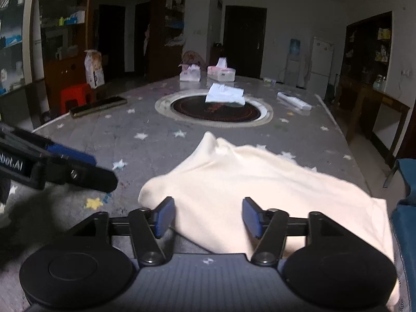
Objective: Fold clothes
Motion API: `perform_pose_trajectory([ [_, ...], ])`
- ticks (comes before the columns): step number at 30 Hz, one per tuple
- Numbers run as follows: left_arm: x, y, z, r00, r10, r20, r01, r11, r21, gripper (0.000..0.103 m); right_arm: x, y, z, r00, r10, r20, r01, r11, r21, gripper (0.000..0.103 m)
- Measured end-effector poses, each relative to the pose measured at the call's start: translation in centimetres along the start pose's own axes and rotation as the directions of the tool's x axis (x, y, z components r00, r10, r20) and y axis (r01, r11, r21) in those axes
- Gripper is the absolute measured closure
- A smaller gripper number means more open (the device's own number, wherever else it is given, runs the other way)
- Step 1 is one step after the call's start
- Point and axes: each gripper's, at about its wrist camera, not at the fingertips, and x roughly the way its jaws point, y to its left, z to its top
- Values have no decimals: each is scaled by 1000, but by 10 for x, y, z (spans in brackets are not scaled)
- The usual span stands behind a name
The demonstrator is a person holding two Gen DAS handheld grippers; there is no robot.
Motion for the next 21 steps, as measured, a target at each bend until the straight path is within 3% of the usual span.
perform_pose_trajectory([
  [5, -5, 2, -1, 1000, 13, 10, -13, 1000, -12, 24, 7, -7, 6, 998, -59, 2, 59, 998, 31, 32],
  [9, -7, 1, -3, 1000, 23, 7, -23, 1000, -16, 19, 16, -2, 4, 999, -25, -27, 26, 999, 19, 29],
  [17, -8, -1, -6, 1000, 31, 5, -31, 999, -29, 13, 8, 2, 3, 999, -43, -11, 43, 999, 12, 12],
  [19, -9, -1, -7, 999, 34, 5, -34, 999, -30, 11, 4, 1, 2, 998, -55, -7, 55, 998, 15, 3],
  [21, -9, -2, -8, 999, 35, 2, -35, 999, -33, 9, 1, -1, 0, 998, -68, -4, 68, 998, 19, 3],
])
